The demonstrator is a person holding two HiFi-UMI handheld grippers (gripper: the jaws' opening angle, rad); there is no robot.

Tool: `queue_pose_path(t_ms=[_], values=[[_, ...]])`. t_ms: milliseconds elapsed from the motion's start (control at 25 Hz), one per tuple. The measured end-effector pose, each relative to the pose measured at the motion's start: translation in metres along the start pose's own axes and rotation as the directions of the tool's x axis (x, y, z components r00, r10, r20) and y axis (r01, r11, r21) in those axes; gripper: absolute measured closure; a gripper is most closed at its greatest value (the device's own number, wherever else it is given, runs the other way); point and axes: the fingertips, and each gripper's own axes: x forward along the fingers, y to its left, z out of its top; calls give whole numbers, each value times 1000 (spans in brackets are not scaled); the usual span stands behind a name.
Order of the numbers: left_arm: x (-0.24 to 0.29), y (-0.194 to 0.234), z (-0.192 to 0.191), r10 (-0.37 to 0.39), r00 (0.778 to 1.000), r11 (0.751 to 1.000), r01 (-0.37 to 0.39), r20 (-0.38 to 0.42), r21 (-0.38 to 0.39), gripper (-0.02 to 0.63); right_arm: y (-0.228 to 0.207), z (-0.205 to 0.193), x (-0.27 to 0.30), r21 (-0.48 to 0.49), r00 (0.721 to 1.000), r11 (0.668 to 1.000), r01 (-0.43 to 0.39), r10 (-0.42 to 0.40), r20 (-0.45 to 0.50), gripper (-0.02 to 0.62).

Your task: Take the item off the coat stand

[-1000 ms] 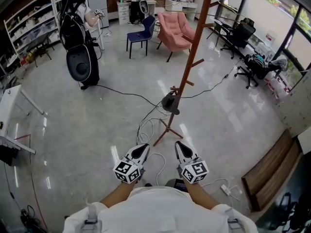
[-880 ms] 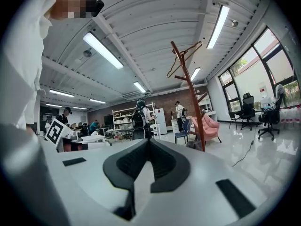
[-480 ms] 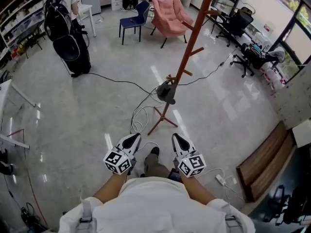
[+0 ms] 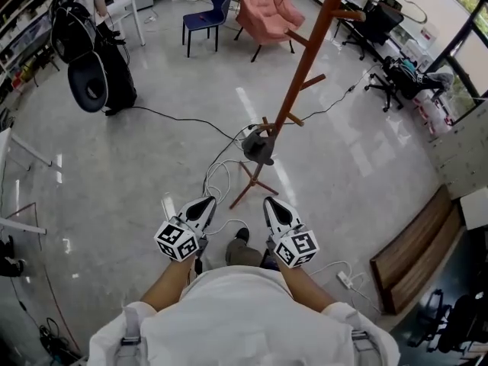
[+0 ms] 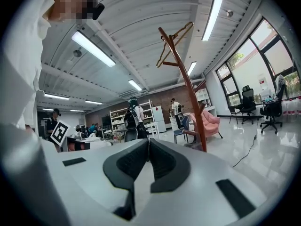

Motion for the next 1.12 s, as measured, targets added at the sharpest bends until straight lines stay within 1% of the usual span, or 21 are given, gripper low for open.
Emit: queue_pose_path(t_ms=[160, 320, 400, 520, 720, 880, 1000, 1120], values=[[37, 25, 21, -14, 1000, 1000, 14, 9, 15, 592, -26, 7, 39, 5, 1000, 1000, -17, 17, -7, 569], [65, 41, 42, -24, 1000, 999, 23, 15, 29, 592, -43, 26, 64, -5, 999, 999, -37, 37, -2, 569], [80, 51, 48, -24, 1000, 999, 23, 9, 44, 592, -51, 32, 74, -12, 999, 999, -46, 46, 0, 569], [105, 69, 52, -27, 1000, 999, 27, -10, 43, 592, -69, 34, 90, -16, 999, 999, -46, 46, -4, 569], [136, 83, 61, -65, 997, 996, 67, -37, 65, 592, -93, 34, 106, -4, 1000, 1000, -27, 27, -15, 569], [147, 99, 75, -94, 993, 992, 99, -66, 75, 592, -95, 39, 117, -2, 1000, 1000, -14, 14, -21, 569], [151, 111, 83, -128, 987, 988, 136, -99, 74, 592, -93, 40, 124, 5, 1000, 1000, 21, -21, -23, 569], [167, 119, 91, -173, 975, 978, 187, -136, 94, 592, -101, 46, 134, 7, 998, 998, 61, -61, -17, 569]])
